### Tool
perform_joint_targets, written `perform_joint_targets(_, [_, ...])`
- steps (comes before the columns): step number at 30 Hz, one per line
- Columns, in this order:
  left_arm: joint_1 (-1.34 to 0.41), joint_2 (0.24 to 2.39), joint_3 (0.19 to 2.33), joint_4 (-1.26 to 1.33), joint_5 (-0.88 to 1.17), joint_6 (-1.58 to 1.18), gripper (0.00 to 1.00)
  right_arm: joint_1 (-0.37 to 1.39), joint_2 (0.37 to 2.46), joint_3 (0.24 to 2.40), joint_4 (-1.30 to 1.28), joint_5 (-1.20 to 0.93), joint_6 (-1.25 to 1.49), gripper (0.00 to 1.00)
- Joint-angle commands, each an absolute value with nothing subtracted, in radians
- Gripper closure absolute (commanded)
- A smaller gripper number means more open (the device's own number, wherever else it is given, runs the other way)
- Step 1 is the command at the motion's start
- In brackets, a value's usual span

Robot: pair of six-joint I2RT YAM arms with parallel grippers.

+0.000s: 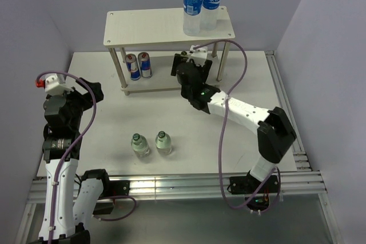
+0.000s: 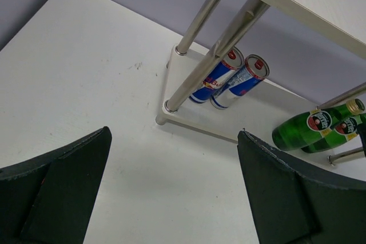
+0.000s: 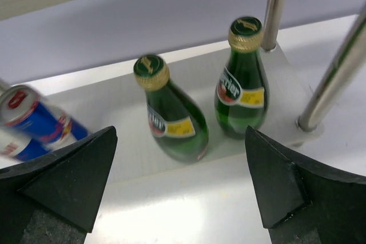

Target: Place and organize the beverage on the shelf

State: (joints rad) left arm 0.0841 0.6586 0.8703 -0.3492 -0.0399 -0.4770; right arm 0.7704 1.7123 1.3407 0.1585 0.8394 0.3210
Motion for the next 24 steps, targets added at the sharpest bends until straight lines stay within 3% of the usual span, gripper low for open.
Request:
perform_joint_targets(1, [0.089,0.658,0.864,-0.302,0.035,-0.436,0.01,0.813,1.571,1.261,0.135,0.902,0.39,0.0])
perform_joint_targets(3, [0.074,0.69,0.868,-0.305,0.118,-0.428,0.01,0.856,1.476,1.183,0.097,0.926,0.439,0.0])
perform_joint_targets(6, [0.017,0.73,0.902,-0.35,0.08,-0.408,0.01,0.908,1.335,1.096,0.045,0.952,0.506,0.0])
perform_joint_targets(15, [-0.622,0.697,0.974,-0.557,-0.478,-0.538,0.01,1.13,1.075,0.888,-0.207,1.043,0.759,0.0])
perform_joint_targets(24, [-0.891,0.606,0.861,-0.751,-0.702,-0.86,0.01,1.242,0.968,0.799,-0.374,1.098,0.89,0.0])
